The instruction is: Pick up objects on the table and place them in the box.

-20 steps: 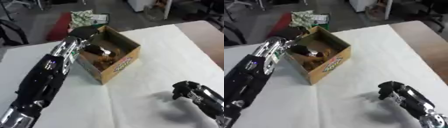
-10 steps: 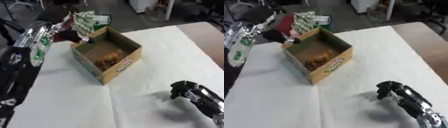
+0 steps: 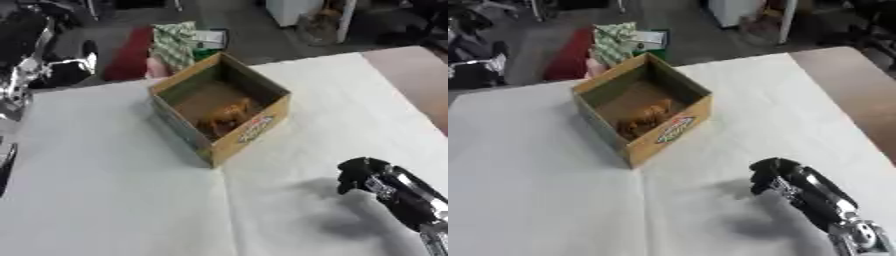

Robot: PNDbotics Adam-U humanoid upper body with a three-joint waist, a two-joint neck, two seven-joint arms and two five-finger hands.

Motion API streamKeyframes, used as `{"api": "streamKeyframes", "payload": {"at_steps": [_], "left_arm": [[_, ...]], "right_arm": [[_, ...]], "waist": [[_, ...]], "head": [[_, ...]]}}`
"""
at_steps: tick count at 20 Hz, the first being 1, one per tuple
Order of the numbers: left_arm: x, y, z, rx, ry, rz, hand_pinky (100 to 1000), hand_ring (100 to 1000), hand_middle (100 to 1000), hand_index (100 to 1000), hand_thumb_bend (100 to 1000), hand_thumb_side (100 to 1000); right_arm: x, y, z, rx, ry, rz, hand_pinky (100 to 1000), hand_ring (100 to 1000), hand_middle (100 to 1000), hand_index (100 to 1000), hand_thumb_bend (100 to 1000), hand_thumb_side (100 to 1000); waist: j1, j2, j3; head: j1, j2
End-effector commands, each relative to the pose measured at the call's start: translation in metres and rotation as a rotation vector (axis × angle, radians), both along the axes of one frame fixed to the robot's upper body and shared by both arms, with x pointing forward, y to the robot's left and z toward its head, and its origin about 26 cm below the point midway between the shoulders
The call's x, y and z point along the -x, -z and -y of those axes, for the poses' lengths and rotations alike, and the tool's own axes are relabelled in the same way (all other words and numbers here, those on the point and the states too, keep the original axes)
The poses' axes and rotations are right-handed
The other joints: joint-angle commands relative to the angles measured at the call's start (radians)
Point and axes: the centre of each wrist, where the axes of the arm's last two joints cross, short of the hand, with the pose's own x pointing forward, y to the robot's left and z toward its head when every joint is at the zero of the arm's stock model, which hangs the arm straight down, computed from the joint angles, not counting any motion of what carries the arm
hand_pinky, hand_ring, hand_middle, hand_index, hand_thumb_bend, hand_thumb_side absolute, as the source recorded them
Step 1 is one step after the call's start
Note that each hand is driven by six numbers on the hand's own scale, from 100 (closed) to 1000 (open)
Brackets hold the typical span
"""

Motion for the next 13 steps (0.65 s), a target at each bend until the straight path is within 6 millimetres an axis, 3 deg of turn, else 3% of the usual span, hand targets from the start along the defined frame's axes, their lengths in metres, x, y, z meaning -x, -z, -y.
{"api": "streamKeyframes", "payload": {"at_steps": [1, 13], "left_arm": [[0.018, -0.007, -0.001, 0.094, -0.008, 0.086, 680, 655, 619, 731, 100, 427], [0.084, 0.047, 0.014, 0.36, 0.025, 0.111, 682, 687, 674, 775, 100, 561]], "right_arm": [[-0.001, -0.01, 0.002, -0.001, 0.006, 0.033, 614, 570, 565, 738, 100, 597], [-0.002, -0.012, 0.0, -0.017, 0.003, 0.039, 613, 567, 562, 735, 100, 598]], "waist": [[-0.003, -0.011, 0.003], [-0.006, -0.005, 0.011]], "head": [[-0.004, 0.006], [0.002, 0.012]]}}
